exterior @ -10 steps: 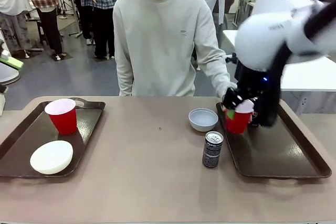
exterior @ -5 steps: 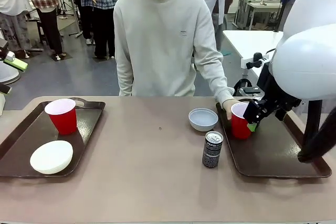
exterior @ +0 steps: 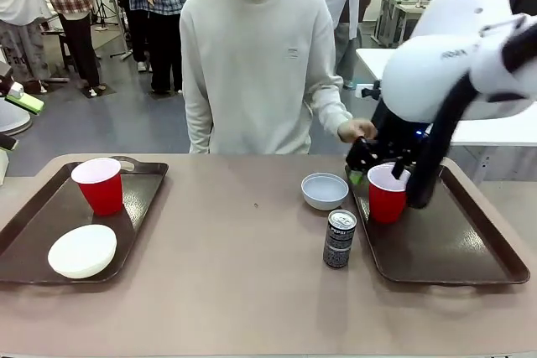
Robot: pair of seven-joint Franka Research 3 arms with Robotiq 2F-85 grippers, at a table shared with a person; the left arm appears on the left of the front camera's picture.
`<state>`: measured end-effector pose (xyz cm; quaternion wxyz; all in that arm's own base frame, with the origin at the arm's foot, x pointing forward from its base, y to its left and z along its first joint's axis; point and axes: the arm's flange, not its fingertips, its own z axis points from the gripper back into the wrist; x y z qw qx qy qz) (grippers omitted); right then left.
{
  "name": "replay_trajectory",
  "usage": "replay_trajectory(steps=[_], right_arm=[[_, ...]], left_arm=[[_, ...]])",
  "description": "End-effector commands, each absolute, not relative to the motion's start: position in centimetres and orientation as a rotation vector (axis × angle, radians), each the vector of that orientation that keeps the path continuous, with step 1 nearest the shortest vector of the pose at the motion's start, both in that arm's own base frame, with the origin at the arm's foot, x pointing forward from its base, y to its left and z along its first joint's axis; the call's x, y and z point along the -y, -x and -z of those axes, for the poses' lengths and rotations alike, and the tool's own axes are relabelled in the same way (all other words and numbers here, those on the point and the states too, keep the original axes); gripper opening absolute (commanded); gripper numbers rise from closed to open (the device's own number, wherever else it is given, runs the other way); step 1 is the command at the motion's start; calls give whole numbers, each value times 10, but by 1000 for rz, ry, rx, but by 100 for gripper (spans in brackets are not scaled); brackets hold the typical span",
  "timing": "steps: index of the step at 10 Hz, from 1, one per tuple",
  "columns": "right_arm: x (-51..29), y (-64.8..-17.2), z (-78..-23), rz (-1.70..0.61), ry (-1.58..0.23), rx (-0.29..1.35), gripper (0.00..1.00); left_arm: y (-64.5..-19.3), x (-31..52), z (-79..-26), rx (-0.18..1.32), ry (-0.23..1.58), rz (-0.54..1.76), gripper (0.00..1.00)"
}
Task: Prepare tableware on both trays.
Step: Pick up a Picnic Bowl from the table and place it on a Handle tray.
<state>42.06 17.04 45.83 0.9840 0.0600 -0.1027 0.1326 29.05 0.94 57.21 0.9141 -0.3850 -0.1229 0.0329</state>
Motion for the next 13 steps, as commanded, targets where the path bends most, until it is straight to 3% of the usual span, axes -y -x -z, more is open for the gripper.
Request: replay_trajectory(steps=[1, 2, 4, 9, 13], right_arm=[[-189, -457, -453, -235, -169, 260, 100], [-170, -421, -458, -267, -121, 206, 100], [-170, -421, -458, -267, -121, 206, 100], [-219, -490, -436, -187, 9, 276, 100], [-226, -527, -388, -293, 99, 206, 100]], left_arm=[[-292, -10, -569, 270, 800, -70, 90], [-292, -10, -569, 270, 800, -70, 90], [-292, -10, -569, 270, 800, -70, 90], [-292, -10, -569, 270, 800, -70, 90], [-292, -10, -569, 270, 800, -70, 90]])
